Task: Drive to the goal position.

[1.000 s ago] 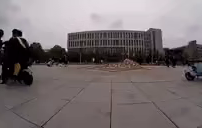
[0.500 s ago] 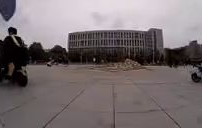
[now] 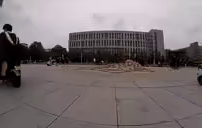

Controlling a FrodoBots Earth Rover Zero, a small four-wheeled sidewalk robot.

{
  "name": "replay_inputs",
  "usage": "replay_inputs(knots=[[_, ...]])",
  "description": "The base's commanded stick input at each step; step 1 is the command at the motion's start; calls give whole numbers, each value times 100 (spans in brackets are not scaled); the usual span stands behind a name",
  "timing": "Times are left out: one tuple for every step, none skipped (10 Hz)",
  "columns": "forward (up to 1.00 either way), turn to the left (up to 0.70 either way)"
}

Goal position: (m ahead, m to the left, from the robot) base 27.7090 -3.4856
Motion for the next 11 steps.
replay_inputs(knots=[[55, 1], [55, 1], [55, 1], [55, 1], [55, 1], [55, 1], [55, 1], [55, 1], [55, 1], [55, 1], [55, 1]])
